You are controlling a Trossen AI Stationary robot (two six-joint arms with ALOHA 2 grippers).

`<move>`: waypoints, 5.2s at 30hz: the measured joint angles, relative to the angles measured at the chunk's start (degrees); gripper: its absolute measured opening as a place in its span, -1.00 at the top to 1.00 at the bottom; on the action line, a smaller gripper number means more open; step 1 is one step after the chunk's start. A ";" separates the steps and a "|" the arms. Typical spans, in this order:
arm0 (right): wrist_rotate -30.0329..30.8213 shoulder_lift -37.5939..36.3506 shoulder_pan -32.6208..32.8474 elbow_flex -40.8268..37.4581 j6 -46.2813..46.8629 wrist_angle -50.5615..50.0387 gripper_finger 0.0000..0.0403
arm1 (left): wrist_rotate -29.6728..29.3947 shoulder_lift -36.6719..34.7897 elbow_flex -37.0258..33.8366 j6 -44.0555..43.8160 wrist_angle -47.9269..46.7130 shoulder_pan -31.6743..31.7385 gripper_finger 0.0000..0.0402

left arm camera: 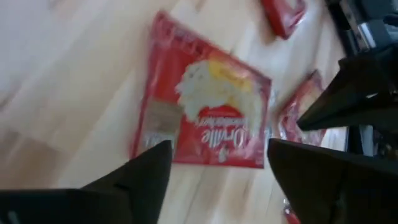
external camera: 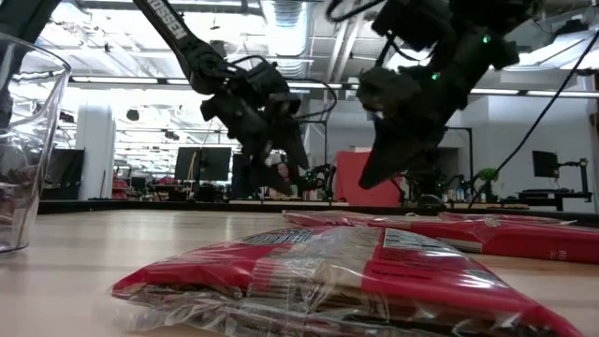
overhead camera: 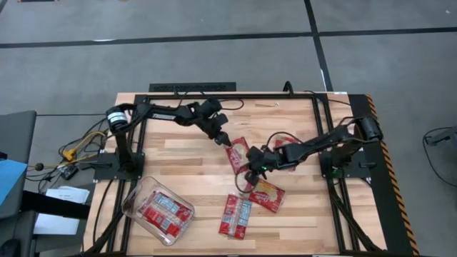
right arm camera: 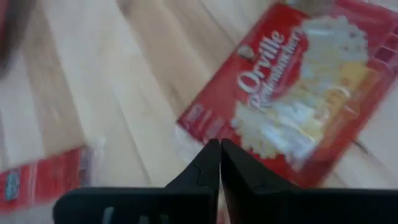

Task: Sort popcorn bags into baskets
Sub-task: Put the red popcorn bag into the transparent bin

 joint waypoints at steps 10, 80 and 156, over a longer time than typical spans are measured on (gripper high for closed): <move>-0.04 4.73 1.93 -0.10 2.32 1.68 0.93 | -12.99 2.17 0.52 -0.19 -2.54 -1.84 -0.62; 1.36 4.15 1.76 0.03 -14.44 1.90 0.88 | -10.34 2.23 0.39 -4.59 -1.30 -0.04 -0.65; 14.48 -16.10 8.06 3.09 -7.27 -16.32 0.85 | -57.27 -59.93 -7.70 -69.83 -42.34 -71.59 0.90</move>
